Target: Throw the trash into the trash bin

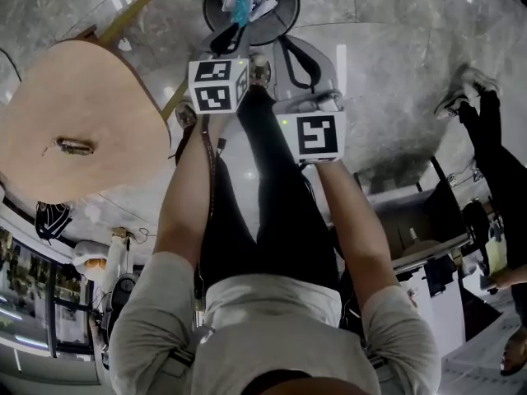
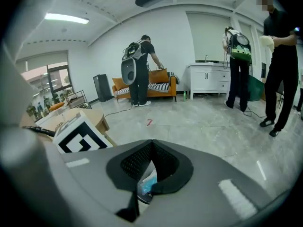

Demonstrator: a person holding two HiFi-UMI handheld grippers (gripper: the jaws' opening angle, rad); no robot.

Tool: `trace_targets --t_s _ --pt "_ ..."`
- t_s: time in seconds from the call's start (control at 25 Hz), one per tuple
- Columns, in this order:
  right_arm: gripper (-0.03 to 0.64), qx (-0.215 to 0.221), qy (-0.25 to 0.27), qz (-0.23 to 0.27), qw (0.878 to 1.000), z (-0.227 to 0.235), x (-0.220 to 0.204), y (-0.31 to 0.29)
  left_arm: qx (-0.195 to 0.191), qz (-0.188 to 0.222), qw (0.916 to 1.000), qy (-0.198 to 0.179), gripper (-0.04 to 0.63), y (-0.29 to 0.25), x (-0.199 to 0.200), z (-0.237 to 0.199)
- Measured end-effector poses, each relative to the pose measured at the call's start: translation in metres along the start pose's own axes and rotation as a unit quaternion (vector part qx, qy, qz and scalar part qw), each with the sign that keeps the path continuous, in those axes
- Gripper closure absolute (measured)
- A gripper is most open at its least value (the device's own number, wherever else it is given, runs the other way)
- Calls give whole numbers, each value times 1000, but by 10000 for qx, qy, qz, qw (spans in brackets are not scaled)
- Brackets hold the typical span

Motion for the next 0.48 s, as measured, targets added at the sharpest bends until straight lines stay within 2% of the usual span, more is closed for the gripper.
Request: trace_targets --t_s 0.04,0.24,0.48 --pt "609 76 45 31 10000 -5 10 1 43 153 9999 42 571 15 10 1" --pt "609 561 369 289 9973 -38 73 9 299 867 9954 265 577 102 53 -2" --pt "609 1124 779 434 9897 -93 141 33 671 1416 9863 522 577 213 79 -14"
Point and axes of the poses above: the fingertips, and each gripper's own axes: y backward along the fingers, z to its right, x out of its top, the point moved 1 cm from there along y, backward along the fingers, and after that the axes turned 11 degrees about y, right-handed, at the moved point
